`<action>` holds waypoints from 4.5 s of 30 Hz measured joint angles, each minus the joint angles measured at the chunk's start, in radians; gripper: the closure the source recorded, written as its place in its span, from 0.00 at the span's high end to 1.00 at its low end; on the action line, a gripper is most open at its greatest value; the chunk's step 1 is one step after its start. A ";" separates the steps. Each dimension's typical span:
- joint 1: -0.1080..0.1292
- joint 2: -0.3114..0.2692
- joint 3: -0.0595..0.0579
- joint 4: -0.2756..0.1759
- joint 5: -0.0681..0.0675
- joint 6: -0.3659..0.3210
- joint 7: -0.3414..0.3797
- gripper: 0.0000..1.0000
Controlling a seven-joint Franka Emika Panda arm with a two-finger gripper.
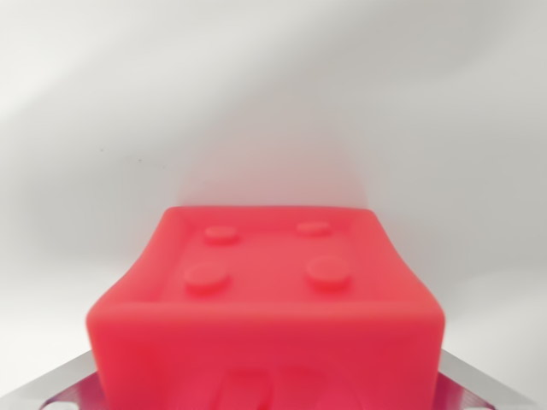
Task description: Destack cube
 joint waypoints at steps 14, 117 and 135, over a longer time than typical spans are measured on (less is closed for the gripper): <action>0.001 0.002 -0.001 0.001 0.000 0.003 0.000 1.00; -0.002 -0.530 0.004 0.041 0.018 -0.562 -0.011 1.00; -0.002 -0.569 0.004 0.089 0.019 -0.650 -0.012 1.00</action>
